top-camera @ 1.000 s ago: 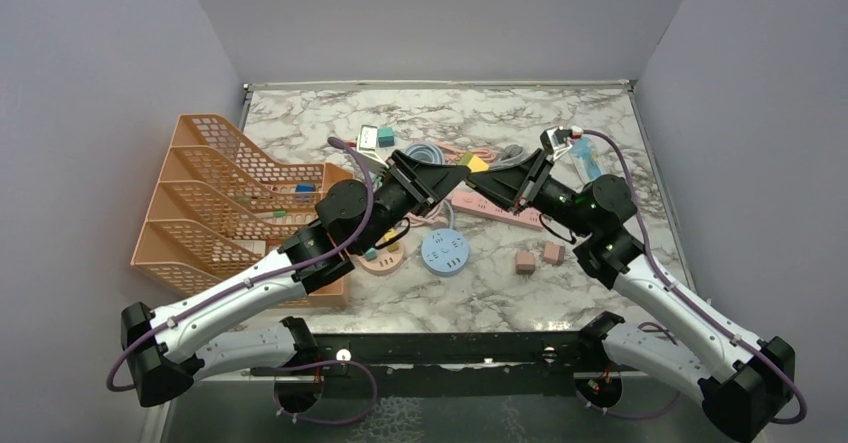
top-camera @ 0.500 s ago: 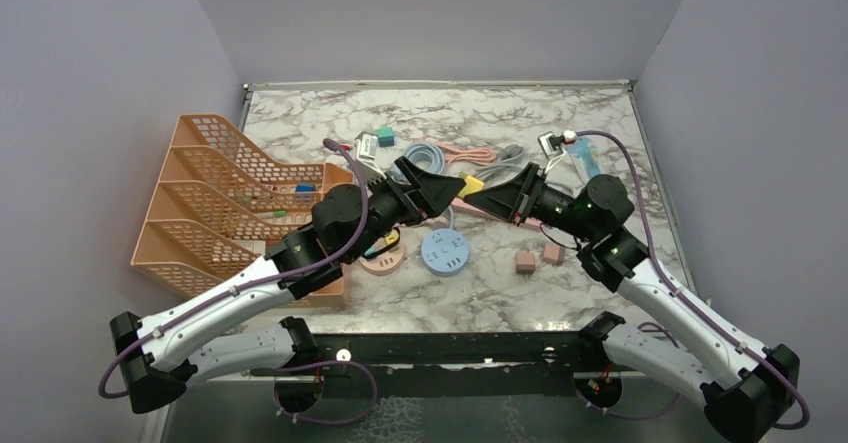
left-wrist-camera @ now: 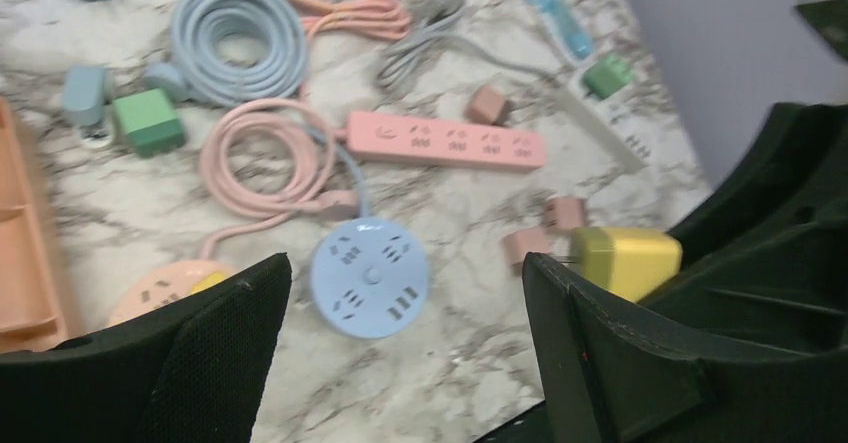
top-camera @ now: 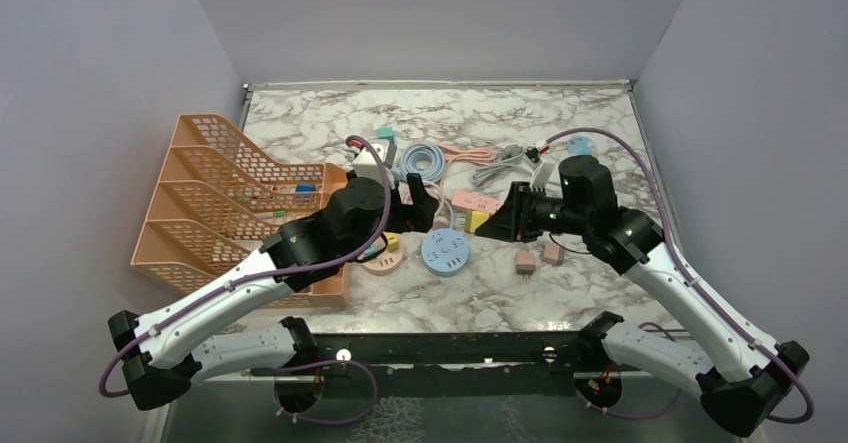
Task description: Insert the plug
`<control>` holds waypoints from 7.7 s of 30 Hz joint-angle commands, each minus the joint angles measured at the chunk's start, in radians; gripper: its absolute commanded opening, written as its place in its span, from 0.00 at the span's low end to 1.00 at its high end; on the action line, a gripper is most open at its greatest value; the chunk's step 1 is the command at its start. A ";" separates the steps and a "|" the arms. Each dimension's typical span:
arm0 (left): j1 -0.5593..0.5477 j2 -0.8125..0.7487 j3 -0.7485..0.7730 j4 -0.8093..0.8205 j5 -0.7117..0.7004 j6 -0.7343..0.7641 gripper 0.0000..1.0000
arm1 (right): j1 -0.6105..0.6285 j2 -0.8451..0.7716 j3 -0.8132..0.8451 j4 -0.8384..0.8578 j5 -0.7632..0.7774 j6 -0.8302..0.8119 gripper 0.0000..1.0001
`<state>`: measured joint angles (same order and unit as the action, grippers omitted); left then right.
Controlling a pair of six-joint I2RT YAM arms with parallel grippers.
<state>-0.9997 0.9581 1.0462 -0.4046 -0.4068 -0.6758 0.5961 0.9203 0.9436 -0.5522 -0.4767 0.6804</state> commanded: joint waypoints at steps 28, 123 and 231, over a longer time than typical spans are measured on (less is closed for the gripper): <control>0.406 -0.067 -0.065 -0.223 -0.004 0.043 0.81 | 0.248 0.840 0.540 -0.603 0.405 -0.261 0.01; 0.406 -0.217 -0.018 -0.196 -0.217 0.141 0.73 | 0.341 1.432 0.968 -0.511 0.549 -0.126 0.19; 0.406 -0.162 -0.178 0.327 1.336 -0.001 0.74 | 0.255 0.223 0.184 0.250 -0.449 -0.520 0.05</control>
<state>-0.5949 0.8074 0.8837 -0.1635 0.7654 -0.6067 0.8555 1.1381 1.0695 -0.3138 -0.8490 0.1745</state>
